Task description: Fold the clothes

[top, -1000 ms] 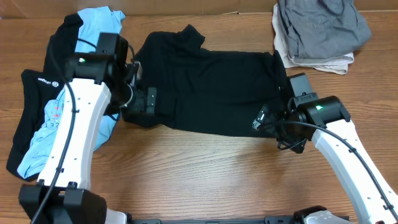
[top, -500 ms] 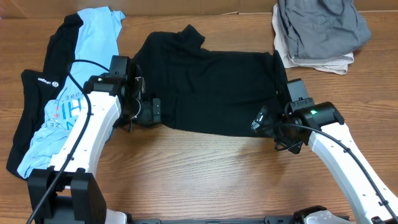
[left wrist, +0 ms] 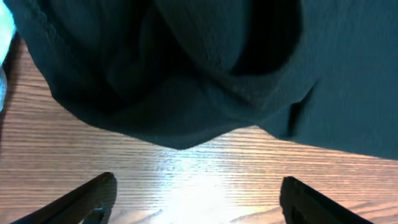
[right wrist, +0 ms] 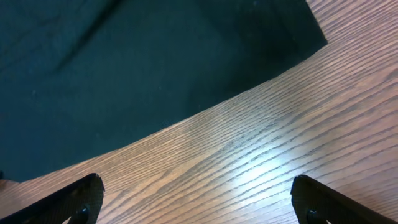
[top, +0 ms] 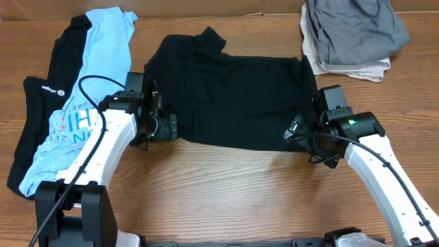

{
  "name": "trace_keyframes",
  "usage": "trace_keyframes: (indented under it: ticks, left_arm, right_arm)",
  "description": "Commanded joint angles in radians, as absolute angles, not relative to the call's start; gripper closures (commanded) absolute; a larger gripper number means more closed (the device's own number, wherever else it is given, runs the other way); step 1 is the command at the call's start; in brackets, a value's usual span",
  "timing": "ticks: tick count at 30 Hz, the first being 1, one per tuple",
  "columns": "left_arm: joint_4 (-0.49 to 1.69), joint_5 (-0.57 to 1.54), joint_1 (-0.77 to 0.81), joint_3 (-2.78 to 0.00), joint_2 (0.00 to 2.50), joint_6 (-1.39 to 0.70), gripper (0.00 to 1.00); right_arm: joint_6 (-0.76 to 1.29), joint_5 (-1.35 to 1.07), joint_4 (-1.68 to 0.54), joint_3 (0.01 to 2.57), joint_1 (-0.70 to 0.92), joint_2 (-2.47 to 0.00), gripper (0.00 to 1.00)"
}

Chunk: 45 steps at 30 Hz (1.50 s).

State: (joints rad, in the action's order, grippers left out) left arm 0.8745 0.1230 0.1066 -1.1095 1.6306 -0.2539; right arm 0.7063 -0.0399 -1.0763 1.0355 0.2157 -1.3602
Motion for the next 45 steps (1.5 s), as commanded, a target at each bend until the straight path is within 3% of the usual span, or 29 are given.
trace_keyframes:
  ticks: [1,5,11,22,26,28,29,30,39,45]
  left_arm:
    - [0.847,0.115,0.106,-1.083,1.617,-0.275,0.18]
    - [0.779,0.116,0.106,-1.04,1.618,-0.286,0.29]
    - [0.607,0.116,0.107,-0.976,1.641,-0.286,0.6]
    - [0.323,0.081,0.157,-0.945,1.784,-0.285,0.82]
    - [0.325,0.063,0.16,-0.945,1.837,-0.285,0.94]
    - [0.329,0.063,0.157,-0.945,1.848,-0.286,0.96]
    - [0.331,0.063,0.156,-0.945,1.847,-0.286,0.96]
    - [0.334,0.063,0.155,-0.947,1.847,-0.286,0.96]
    - [0.406,0.016,0.155,-0.947,1.845,-0.286,0.96]
    - [0.565,0.019,0.147,-0.986,1.843,-0.33,0.96]
  right_arm:
    - [0.704,-0.002,-1.073,1.031,0.212,-1.336,0.0]
    - [0.704,0.015,-1.057,1.031,0.212,-1.336,0.0]
    - [0.703,0.033,-1.016,1.025,0.212,-1.337,0.0]
    - [0.699,0.033,-0.909,0.934,0.212,-1.341,0.01]
    - [0.653,0.033,-0.796,0.879,0.212,-1.352,0.17]
    - [0.629,0.033,-0.689,0.835,0.212,-1.381,0.48]
    - [0.627,0.033,-0.659,0.823,0.212,-1.391,0.77]
    - [0.628,0.037,-0.627,0.812,0.212,-1.407,0.94]
    - [0.595,0.055,-0.45,0.801,0.212,-1.615,0.96]
    - [0.595,0.055,-0.436,0.801,0.212,-1.693,0.96]
